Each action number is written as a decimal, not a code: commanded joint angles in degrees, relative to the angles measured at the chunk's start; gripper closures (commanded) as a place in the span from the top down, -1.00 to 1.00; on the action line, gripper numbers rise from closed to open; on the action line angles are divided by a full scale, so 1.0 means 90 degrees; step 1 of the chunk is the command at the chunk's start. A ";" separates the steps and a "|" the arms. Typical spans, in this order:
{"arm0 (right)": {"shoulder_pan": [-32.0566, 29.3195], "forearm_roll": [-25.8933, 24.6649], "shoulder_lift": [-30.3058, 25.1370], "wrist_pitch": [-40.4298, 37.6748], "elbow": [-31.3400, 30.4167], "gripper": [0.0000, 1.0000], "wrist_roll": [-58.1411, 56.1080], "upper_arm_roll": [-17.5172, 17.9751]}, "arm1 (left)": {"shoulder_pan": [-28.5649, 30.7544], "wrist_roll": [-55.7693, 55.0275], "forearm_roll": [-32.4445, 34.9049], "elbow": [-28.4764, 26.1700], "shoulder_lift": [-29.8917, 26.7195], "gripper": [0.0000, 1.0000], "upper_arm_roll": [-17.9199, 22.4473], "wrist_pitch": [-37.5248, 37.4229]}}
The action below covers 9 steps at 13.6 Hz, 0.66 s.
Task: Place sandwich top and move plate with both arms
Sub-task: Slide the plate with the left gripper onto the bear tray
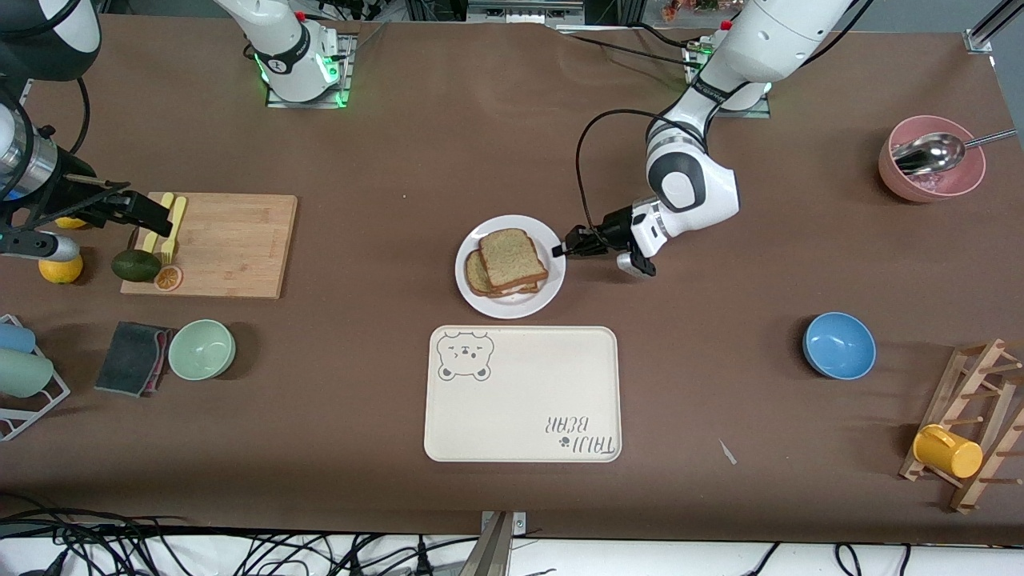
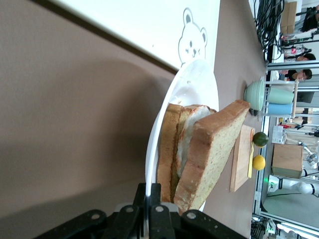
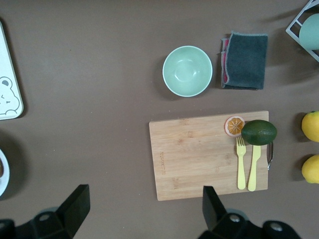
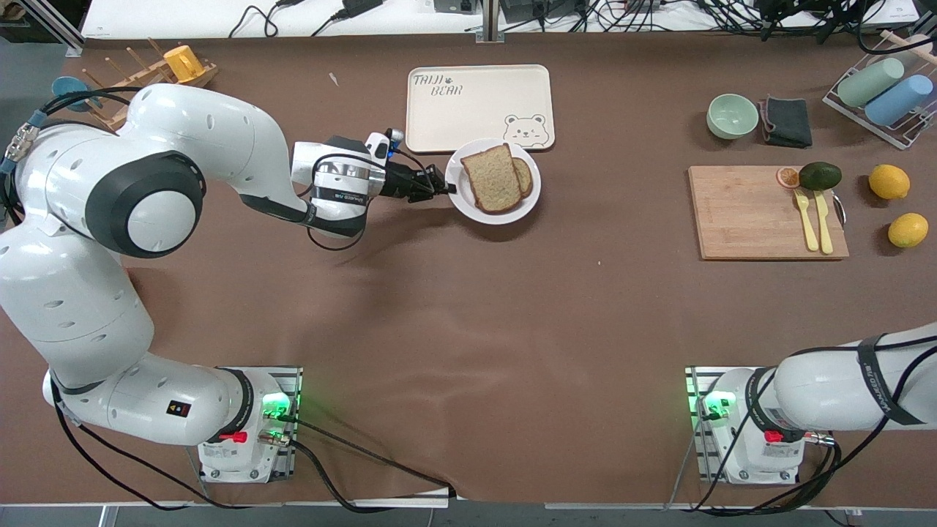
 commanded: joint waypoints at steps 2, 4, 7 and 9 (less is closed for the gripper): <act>0.0038 -0.0115 -0.0058 0.0041 -0.0073 1.00 0.0009 0.0067 | 0.0111 -0.0046 -0.0310 0.0320 0.0017 -1.00 -0.0056 -0.0075; 0.0028 -0.0086 0.0029 0.0196 -0.0073 1.00 -0.0010 0.0116 | 0.0178 -0.0056 -0.0378 0.0477 0.0056 -1.00 -0.0046 -0.0075; 0.0038 -0.0105 0.0059 0.0266 -0.0083 1.00 -0.0030 0.0126 | 0.0247 -0.0163 -0.0417 0.0828 0.0250 -1.00 -0.0017 -0.0065; 0.0028 -0.0125 0.0059 0.0237 -0.0083 1.00 -0.0039 0.0117 | 0.0325 -0.0270 -0.0417 0.1092 0.0387 -1.00 -0.0016 -0.0055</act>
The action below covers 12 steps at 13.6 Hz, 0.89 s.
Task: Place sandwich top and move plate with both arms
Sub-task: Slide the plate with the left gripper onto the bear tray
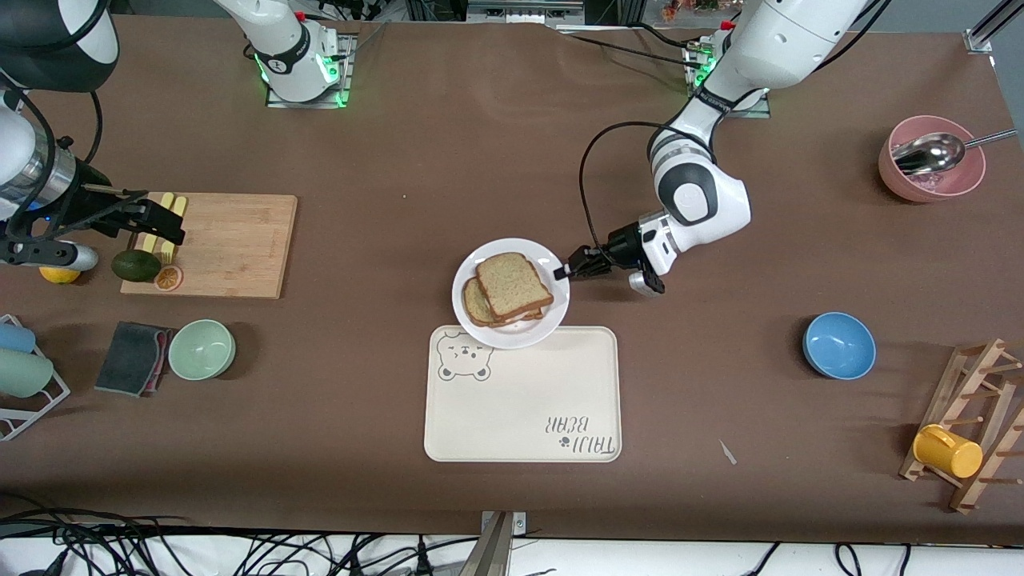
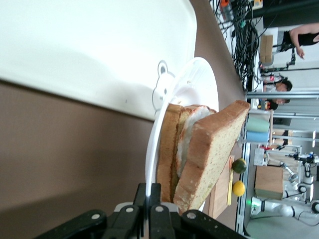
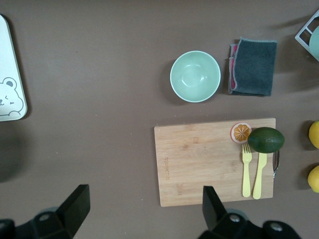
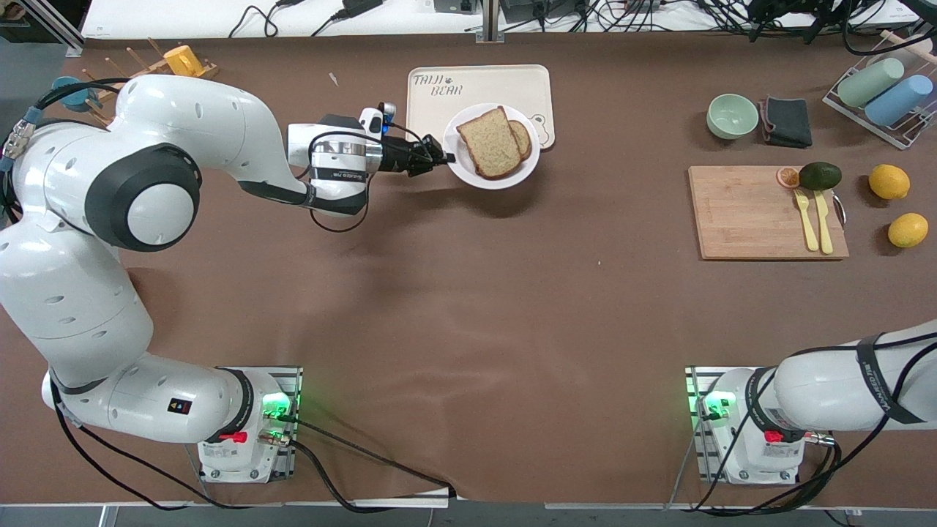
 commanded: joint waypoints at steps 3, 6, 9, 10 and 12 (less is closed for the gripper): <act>0.0004 -0.0267 -0.0133 -0.0008 -0.0019 1.00 -0.0061 -0.0004 | 0.0086 -0.0392 -0.0246 0.0923 0.0432 -1.00 -0.0009 0.0024; 0.0004 -0.0219 -0.0201 -0.0086 -0.0058 1.00 0.0026 -0.0004 | 0.0076 -0.0499 -0.0255 0.1732 0.0958 -1.00 0.0001 0.0608; -0.0005 -0.0161 -0.0250 -0.0077 -0.0068 0.99 -0.0061 -0.0053 | 0.0047 -0.0666 -0.0226 0.2475 0.1408 -1.00 0.0001 0.0931; -0.0006 -0.0083 -0.0240 -0.0038 -0.0068 0.99 -0.0061 -0.0072 | 0.0047 -0.0676 -0.0226 0.2661 0.1545 -1.00 0.0001 0.1019; 0.0004 -0.0043 -0.0240 -0.0028 -0.0068 0.99 0.0046 -0.0063 | 0.0008 -0.0705 -0.0206 0.3022 0.1857 -1.00 0.0001 0.1117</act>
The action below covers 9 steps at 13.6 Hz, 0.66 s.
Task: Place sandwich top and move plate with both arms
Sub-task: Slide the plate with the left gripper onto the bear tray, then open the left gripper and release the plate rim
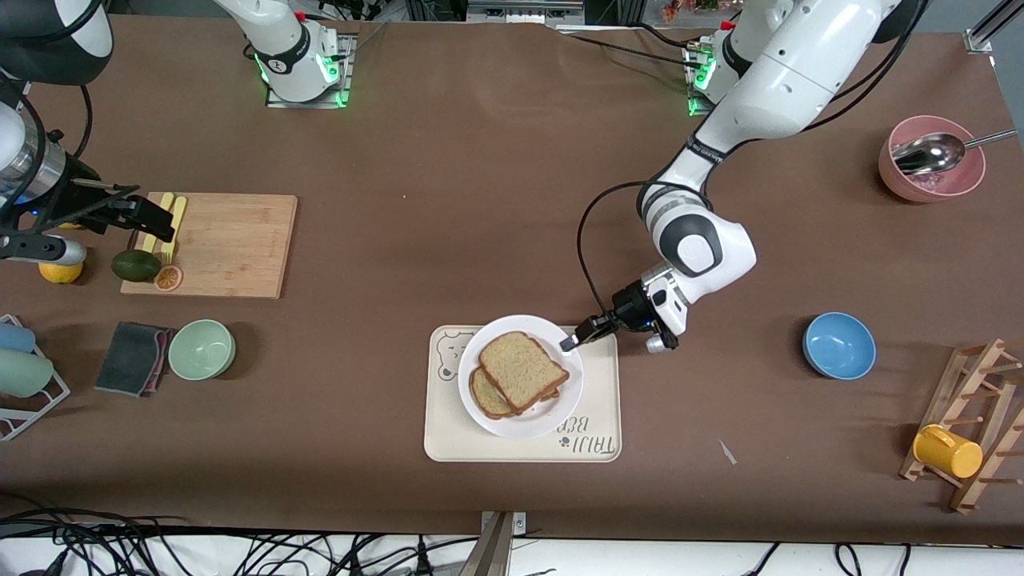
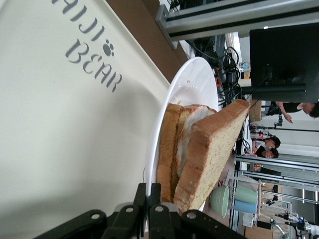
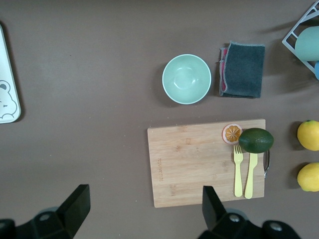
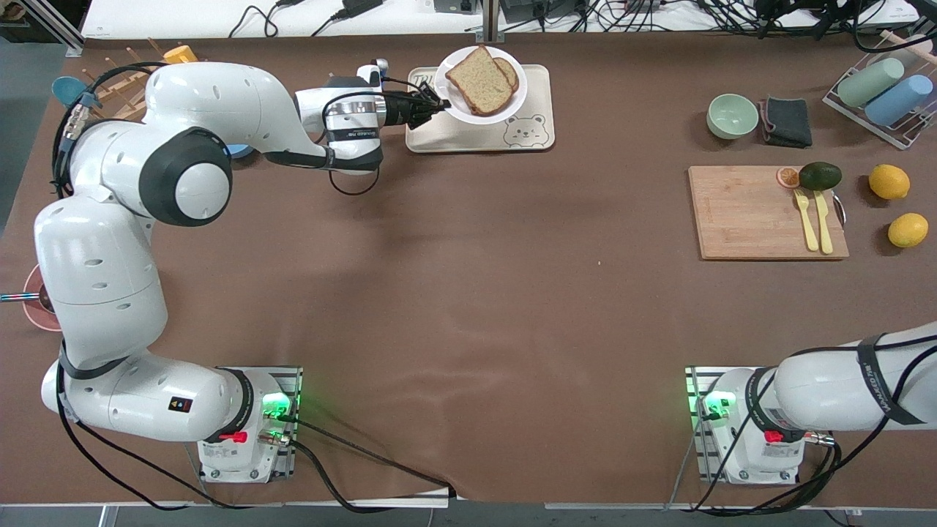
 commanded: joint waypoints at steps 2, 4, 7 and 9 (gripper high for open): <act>0.0008 0.0092 -0.0118 -0.0067 -0.0084 0.99 0.0041 -0.0021 | -0.0133 -0.0008 -0.0196 0.0929 0.0666 -1.00 -0.0031 0.0438; 0.0008 0.0092 -0.0128 -0.0097 -0.0084 0.99 0.0041 -0.0012 | -0.0162 -0.0008 -0.0167 0.1048 0.0794 -1.00 -0.0031 0.0439; 0.0008 0.0092 -0.0118 -0.0097 -0.0084 0.99 0.0041 -0.0012 | -0.0143 0.0012 -0.0128 0.1048 0.0833 -1.00 -0.0031 0.0439; 0.0008 0.0092 -0.0128 -0.0107 -0.0084 0.99 0.0041 -0.0012 | -0.0143 0.0021 -0.0118 0.1058 0.0853 -0.88 -0.0031 0.0439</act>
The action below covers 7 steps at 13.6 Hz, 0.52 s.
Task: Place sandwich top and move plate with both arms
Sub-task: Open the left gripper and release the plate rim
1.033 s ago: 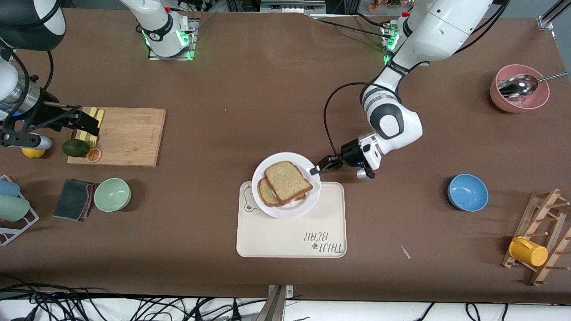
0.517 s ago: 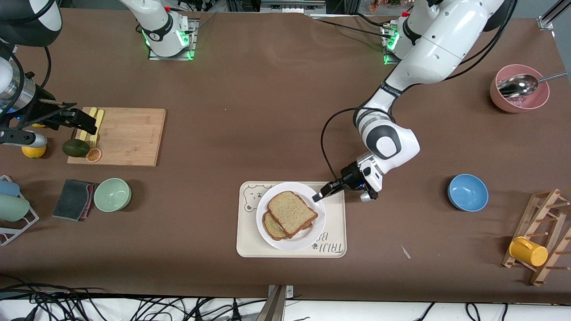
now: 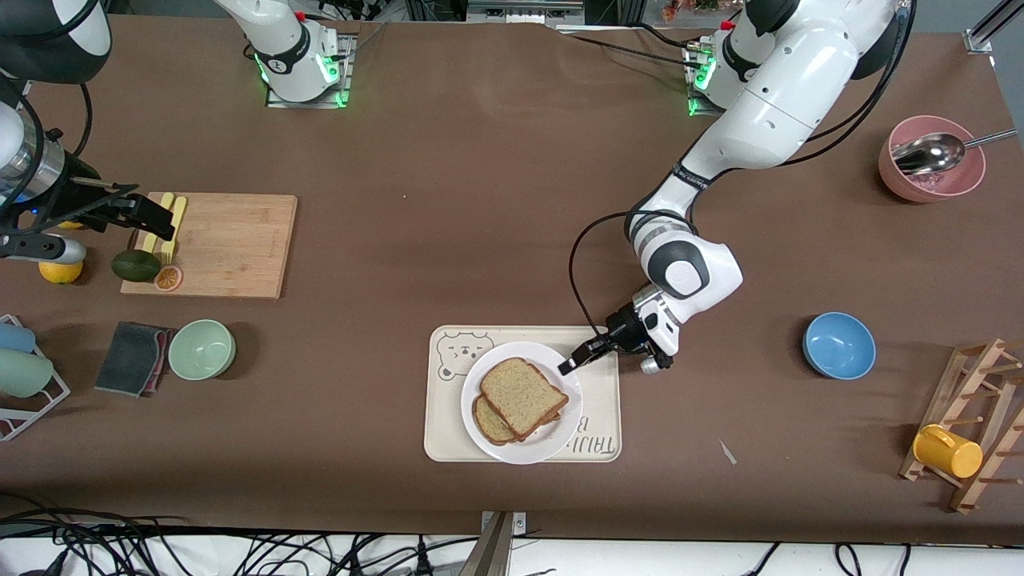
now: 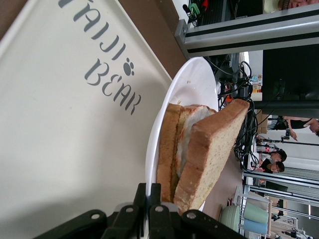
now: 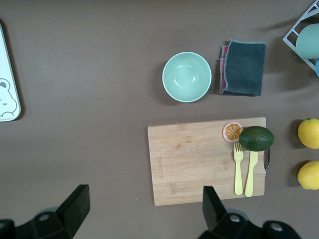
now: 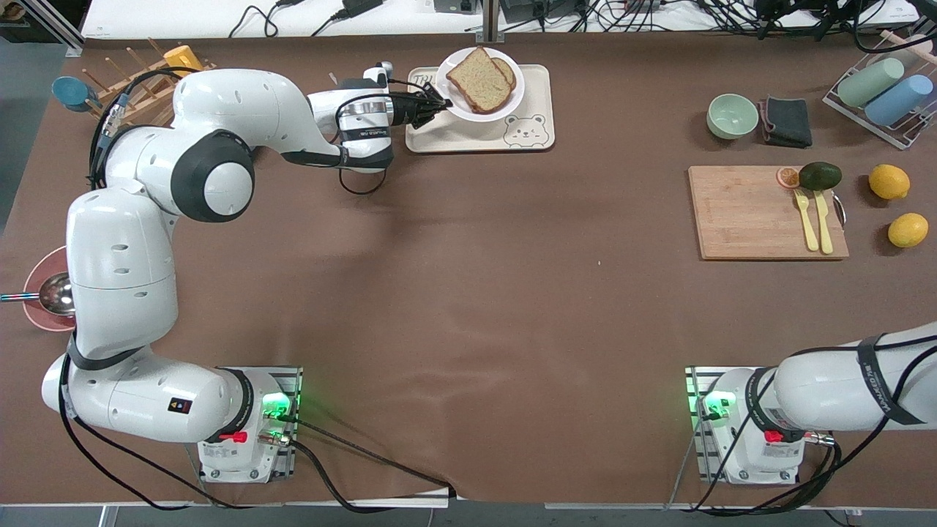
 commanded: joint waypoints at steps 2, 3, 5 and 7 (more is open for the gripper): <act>-0.0002 0.0084 -0.0203 -0.0181 -0.0064 0.99 -0.0038 -0.0041 | -0.0045 0.0126 -0.0118 0.0225 0.0082 -0.51 0.0026 0.0090; -0.0012 0.0094 -0.0233 -0.0191 -0.0054 0.99 -0.0077 -0.0147 | -0.0025 0.0146 -0.0127 0.0225 0.0072 -0.46 0.0036 0.0090; -0.0002 0.0103 -0.0223 -0.0182 -0.0044 0.99 -0.0184 -0.0246 | -0.0006 0.0146 -0.0128 0.0215 0.0062 -0.40 0.0036 0.0090; 0.0007 0.0094 -0.0175 -0.0075 -0.0073 0.99 -0.0088 -0.0207 | -0.0006 0.0146 -0.0128 0.0167 0.0043 -0.32 0.0036 0.0090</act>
